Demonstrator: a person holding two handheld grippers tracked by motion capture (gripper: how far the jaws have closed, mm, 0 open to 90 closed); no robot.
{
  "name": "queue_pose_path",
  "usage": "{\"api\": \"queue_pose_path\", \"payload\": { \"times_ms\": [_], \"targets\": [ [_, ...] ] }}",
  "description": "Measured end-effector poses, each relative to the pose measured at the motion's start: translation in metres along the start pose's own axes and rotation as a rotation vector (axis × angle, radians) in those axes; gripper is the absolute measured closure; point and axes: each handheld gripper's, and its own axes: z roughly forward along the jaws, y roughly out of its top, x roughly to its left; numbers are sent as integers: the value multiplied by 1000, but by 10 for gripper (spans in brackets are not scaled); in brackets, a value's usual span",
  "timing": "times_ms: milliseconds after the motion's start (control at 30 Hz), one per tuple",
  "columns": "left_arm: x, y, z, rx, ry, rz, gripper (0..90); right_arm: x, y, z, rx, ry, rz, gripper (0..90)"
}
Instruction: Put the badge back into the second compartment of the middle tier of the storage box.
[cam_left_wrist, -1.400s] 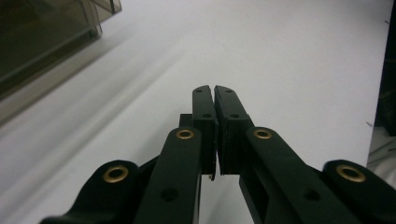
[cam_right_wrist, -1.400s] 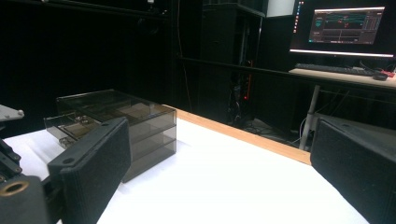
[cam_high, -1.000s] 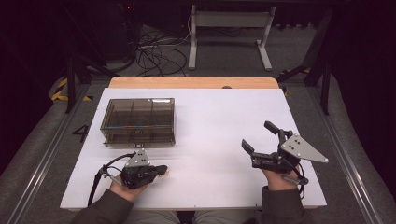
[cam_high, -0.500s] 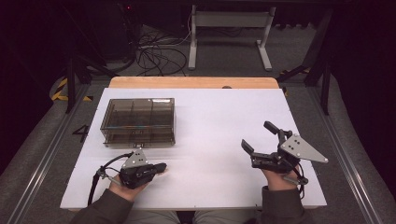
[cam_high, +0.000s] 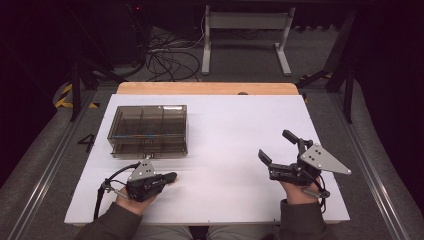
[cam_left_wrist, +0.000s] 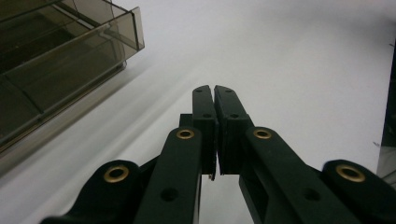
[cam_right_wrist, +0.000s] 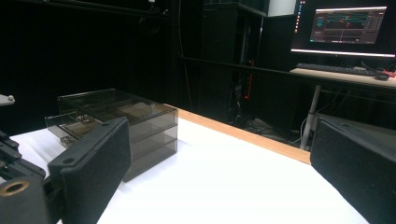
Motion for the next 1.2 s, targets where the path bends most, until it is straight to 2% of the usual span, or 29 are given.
{"api": "queue_pose_path", "payload": {
  "times_ms": [33, 67, 100, 333, 500, 700, 800, 933, 1200],
  "targets": [
    [1, 0, -1, -6, 6, 10, 878, 0, 0, 0, 1, 0, 0, 62],
    [0, 0, -1, -11, 6, -3, 878, 0, 0, 0, 2, 1, 2, 62],
    [1, 0, -2, -17, 13, 8, 878, 0, 0, 0, 2, 0, 2, 62],
    [2, 1, -5, -42, 33, 8, 878, 0, 0, 0, 1, 0, 2, 62],
    [2, 1, -6, -48, 30, 6, 878, 1, 0, 1, 2, 2, 2, 62],
    [4, 1, -9, -82, 56, 6, 878, 1, 0, 1, 3, 1, 2, 64],
    [5, 1, -11, -97, 66, -11, 878, 1, 0, 1, 3, 2, 2, 64],
    [7, 1, -12, -109, 86, -3, 878, 0, -1, 1, 3, 1, 1, 64],
    [10, 1, -14, -139, 105, -25, 878, 0, -1, 1, 2, 0, 0, 64]
  ]
}}
